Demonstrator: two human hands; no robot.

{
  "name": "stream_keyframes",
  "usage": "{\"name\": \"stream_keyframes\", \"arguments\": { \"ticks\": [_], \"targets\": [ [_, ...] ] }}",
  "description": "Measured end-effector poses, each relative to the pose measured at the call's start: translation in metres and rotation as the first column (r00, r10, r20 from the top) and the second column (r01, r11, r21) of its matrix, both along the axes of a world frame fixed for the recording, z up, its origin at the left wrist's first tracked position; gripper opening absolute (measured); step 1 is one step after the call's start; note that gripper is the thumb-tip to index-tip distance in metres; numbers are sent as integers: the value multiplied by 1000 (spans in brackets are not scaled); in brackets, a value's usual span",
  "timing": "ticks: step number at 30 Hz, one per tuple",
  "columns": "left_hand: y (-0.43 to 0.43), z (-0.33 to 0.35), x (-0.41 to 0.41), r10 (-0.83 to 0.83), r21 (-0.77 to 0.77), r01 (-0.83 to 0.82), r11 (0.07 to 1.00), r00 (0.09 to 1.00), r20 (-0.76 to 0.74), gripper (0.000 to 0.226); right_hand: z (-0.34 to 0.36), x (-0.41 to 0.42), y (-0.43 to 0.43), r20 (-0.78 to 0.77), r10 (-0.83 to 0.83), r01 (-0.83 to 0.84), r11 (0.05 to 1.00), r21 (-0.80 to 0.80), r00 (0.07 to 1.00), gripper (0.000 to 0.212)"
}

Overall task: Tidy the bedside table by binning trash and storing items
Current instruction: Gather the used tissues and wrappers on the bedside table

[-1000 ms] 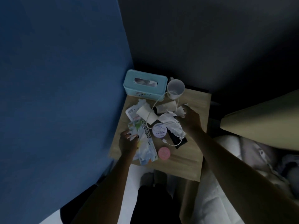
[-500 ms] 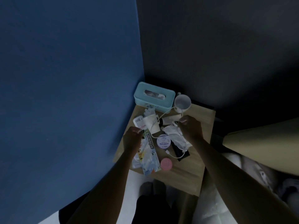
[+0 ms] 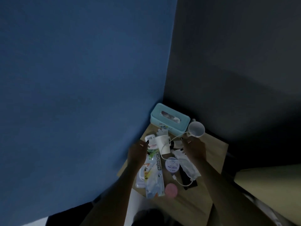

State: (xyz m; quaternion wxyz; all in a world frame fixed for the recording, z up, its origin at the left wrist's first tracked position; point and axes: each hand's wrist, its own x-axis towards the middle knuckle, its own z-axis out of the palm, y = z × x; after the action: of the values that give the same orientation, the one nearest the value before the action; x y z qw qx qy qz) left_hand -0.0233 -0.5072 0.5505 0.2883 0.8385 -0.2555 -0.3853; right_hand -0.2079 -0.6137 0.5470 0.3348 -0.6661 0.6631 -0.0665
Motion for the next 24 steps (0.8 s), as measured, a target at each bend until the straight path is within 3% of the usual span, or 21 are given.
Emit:
{"name": "stream_keyframes", "arguments": {
  "ticks": [4,9,13,19,24],
  "targets": [
    [11,-14,-5,40,-13,-41,999,996,-81,26,-15,9,-6,-14,116,-116,993,16,993,33],
    [18,-37,-18,41,-65,-49,997,992,-121,24,-43,9,3,-17,200,-201,974,-103,980,24],
    [24,-52,-32,19,-136,-12,991,998,52,14,-53,0,10,57,219,-207,964,-164,974,25],
    [48,-82,-65,78,-228,-43,973,986,147,27,-67,-23,23,163,236,-197,955,-221,958,30],
    [86,-89,-125,211,-307,-147,940,959,188,13,-94,-60,49,238,322,-259,930,-263,916,20]
  ]
}}
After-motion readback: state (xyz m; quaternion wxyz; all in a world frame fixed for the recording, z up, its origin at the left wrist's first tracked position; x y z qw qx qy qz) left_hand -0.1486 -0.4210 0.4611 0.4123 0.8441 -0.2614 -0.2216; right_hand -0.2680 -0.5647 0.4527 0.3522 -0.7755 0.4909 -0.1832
